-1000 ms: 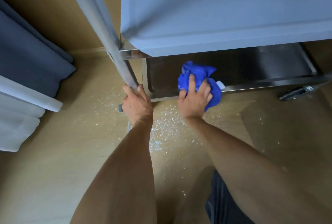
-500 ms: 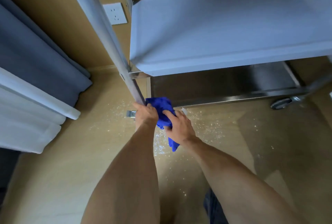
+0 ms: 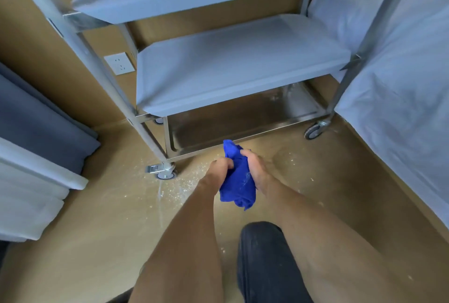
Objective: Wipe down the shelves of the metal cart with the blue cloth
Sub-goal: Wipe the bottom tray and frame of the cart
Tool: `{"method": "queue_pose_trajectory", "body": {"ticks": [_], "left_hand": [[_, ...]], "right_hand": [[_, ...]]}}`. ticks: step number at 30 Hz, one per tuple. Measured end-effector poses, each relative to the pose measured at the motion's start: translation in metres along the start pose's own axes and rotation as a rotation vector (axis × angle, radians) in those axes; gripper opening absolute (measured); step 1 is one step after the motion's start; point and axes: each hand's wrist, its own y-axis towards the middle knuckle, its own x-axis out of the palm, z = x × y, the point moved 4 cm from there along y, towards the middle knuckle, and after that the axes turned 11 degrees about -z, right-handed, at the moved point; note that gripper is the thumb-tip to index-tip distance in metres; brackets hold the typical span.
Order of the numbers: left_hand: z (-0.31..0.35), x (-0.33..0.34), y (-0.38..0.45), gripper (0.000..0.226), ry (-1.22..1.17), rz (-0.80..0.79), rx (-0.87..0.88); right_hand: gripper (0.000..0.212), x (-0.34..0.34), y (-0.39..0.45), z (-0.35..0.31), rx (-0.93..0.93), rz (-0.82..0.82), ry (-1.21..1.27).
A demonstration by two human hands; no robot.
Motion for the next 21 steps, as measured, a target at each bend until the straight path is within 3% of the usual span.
{"method": "queue_pose_trajectory", "body": {"ticks": [2,5,8,12,14,17,21], "left_hand": [[-0.002,0.006,0.0,0.016,-0.157,0.036,0.009],[-0.004,0.018,-0.008,0.041,-0.207,0.019,0.0],[-0.01,0.018,-0.011,0.059,-0.355,-0.012,-0.056],[-0.002,0.001,0.008,0.048,-0.371,0.033,0.004],[0.009,-0.002,0.002,0.034,-0.372,0.12,0.097],[0.017,-0.009,-0.004,0.035,-0.369,0.198,0.175],[0.015,-0.013,-0.004,0.023,-0.435,0.32,0.177]], "right_hand": [[0.04,-0.005,-0.004,0.003,-0.02,0.009,0.027],[0.043,-0.005,-0.012,0.008,0.006,-0.074,0.129],[0.028,0.001,-0.027,0.0,-0.017,-0.108,0.185],[0.014,-0.004,-0.026,-0.011,-0.08,-0.084,0.181],[0.015,-0.014,-0.024,-0.012,-0.096,0.052,0.141],[0.007,-0.021,-0.019,-0.013,-0.122,0.205,0.141],[0.027,-0.016,-0.018,-0.023,-0.16,0.271,0.102]]}}
